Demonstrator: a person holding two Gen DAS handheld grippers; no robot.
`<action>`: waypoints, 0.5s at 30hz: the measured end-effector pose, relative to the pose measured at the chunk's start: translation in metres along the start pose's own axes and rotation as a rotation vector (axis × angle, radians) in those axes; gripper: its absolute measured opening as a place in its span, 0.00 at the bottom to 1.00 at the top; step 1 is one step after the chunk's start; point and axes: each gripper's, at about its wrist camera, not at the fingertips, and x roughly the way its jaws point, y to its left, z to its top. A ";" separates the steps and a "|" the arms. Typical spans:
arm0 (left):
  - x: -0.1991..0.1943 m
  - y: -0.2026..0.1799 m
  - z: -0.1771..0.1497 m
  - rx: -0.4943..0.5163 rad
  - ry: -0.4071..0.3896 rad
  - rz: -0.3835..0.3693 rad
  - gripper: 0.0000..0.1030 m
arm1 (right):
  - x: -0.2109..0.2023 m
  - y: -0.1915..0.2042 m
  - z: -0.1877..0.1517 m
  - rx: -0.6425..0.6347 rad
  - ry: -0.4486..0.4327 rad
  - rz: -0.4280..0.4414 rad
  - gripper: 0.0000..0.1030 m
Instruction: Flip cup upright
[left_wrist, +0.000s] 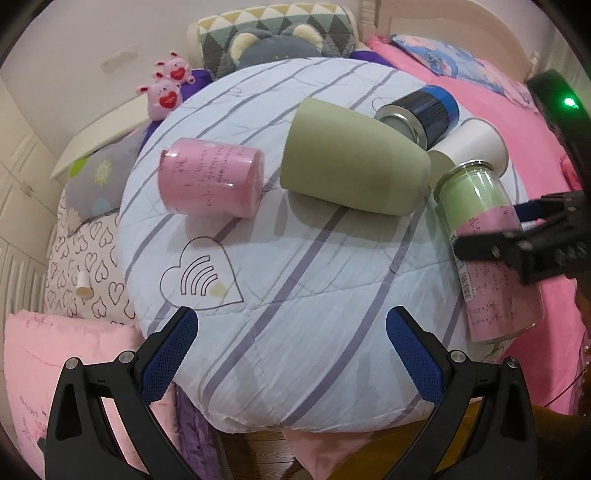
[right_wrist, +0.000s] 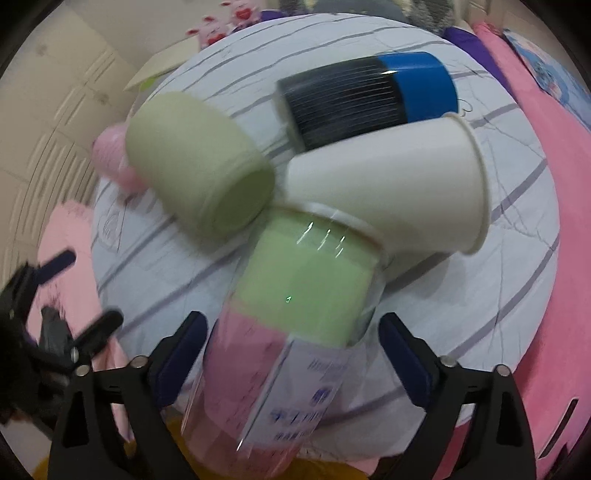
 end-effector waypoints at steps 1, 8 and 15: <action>0.001 -0.001 0.002 0.007 -0.001 -0.001 1.00 | 0.002 -0.003 0.003 0.026 -0.014 -0.032 0.99; 0.002 -0.004 0.005 0.012 -0.007 -0.015 1.00 | 0.005 -0.012 0.003 0.069 -0.084 0.034 0.80; 0.004 -0.007 0.011 -0.004 -0.007 0.008 1.00 | -0.015 -0.005 -0.004 0.024 -0.159 0.018 0.80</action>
